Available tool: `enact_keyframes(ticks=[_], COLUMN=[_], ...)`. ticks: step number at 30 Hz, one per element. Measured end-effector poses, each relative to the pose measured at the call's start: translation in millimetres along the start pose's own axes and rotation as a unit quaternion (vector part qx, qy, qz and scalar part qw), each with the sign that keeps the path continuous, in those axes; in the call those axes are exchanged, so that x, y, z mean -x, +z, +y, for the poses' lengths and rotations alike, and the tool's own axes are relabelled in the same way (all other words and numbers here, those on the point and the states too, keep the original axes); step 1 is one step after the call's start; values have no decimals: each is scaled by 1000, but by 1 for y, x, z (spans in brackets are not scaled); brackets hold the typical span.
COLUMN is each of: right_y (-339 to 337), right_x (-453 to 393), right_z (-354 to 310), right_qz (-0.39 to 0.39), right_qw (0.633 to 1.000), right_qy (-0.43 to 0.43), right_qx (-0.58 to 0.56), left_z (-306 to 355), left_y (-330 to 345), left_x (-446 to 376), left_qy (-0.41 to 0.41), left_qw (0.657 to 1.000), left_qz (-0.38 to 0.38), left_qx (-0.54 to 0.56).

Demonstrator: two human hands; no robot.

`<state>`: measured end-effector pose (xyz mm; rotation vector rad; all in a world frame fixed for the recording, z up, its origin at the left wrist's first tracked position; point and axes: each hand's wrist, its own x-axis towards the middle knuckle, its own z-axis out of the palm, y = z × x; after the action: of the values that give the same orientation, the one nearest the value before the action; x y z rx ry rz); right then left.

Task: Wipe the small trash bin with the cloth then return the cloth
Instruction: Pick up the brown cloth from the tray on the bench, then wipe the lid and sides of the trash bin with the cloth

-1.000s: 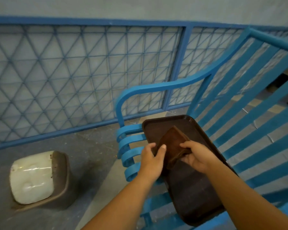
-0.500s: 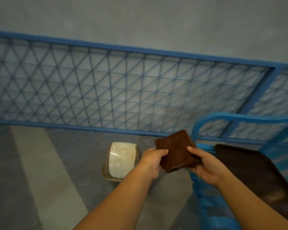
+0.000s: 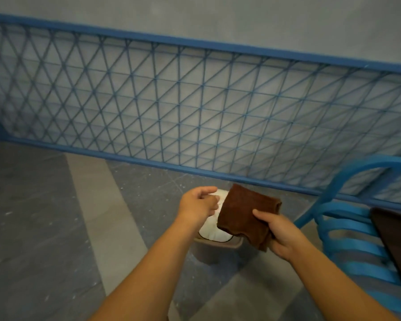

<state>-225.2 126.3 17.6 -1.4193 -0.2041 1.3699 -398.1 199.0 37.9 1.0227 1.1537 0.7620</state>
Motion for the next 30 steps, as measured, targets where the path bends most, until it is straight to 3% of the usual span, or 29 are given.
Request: enact_keyframes(ticks=[6,10,13,18,30], right_y=[-40,-54,-55,-55,-49], right_x=[-49,-82,-104,-136,-161], right_z=[28,41,49,55,58], right_qz=[168,219,221,227,230], right_qw=[985,976,975,973,961], right_qy=[11,16,20,-25,-71], right_qx=[-28,-6,4,39,139], left_z=[-58,-86,-101,-112,-125], left_y=[-6,-5,-1,7,7], left_x=[-39,-70,-94,-134,-164], left_qy=[4,61,136,174,182], left_qw=[991,961,907,830,805], left_qz=[68,25,-29,-63,-53], left_qx=[-116,-267,-397,-525,-563])
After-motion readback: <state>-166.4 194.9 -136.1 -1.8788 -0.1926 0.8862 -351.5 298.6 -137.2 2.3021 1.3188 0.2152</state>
